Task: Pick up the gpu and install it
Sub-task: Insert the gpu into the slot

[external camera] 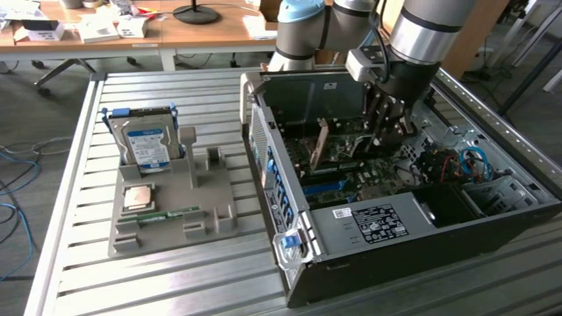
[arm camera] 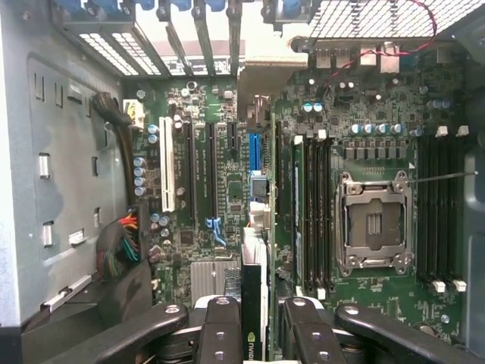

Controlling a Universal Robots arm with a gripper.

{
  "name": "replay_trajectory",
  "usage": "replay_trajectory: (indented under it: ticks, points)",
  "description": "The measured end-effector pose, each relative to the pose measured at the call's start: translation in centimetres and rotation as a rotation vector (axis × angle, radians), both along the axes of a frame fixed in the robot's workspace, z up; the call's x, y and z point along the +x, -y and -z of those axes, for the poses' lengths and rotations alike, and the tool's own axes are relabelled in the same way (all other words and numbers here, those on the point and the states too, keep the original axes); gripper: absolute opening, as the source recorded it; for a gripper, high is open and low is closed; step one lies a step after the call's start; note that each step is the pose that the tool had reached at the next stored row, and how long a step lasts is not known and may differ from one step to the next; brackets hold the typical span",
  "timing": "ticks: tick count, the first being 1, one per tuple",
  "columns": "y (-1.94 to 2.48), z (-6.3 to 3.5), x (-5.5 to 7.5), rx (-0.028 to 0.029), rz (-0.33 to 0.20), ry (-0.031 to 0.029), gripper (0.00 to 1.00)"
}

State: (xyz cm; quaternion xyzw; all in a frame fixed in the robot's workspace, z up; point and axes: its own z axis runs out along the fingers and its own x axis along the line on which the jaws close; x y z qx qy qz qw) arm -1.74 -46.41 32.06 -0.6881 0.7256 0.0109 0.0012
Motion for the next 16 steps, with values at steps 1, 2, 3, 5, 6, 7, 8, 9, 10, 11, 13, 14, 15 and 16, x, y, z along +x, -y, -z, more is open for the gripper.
replay_trajectory:
  ticks: [1,2,3,5,6,7,8,9,10,11,13,14,15,16]
  points:
    - [-0.01,0.03,-0.08,0.0,0.0,0.0,0.27]
    - [-0.04,0.07,-0.15,0.0,0.0,0.0001,0.27]
    - [-0.06,0.1,-0.2,0.0001,0.0,0.0002,0.27]
    - [-0.07,0.22,-0.22,0.0001,0.0,0.0005,0.27]
    - [-0.08,0.34,-0.22,0.0001,0.0,0.001,0.27]
    - [-0.09,0.44,-0.24,0.0,0.0,0.0017,0.27]
    - [-0.1,0.53,-0.24,0.0001,0.0,0.0024,0.27]
    - [-0.11,0.62,-0.25,0.0,0.0,0.0032,0.27]
    - [-0.14,0.68,-0.27,-0.0001,0.0,0.0039,0.27]
    - [-0.18,0.73,-0.27,-0.0002,0.0,0.0044,0.27]
    - [-0.34,0.8,-0.31,0.0,0.0,0.0047,0.27]
    - [-0.45,0.82,-0.33,0.0,0.0,0.0047,0.27]
    - [-0.56,0.85,-0.35,0.0,0.0,0.0047,0.27]
    - [-0.62,0.86,-0.37,-0.0001,0.0,0.0047,0.27]
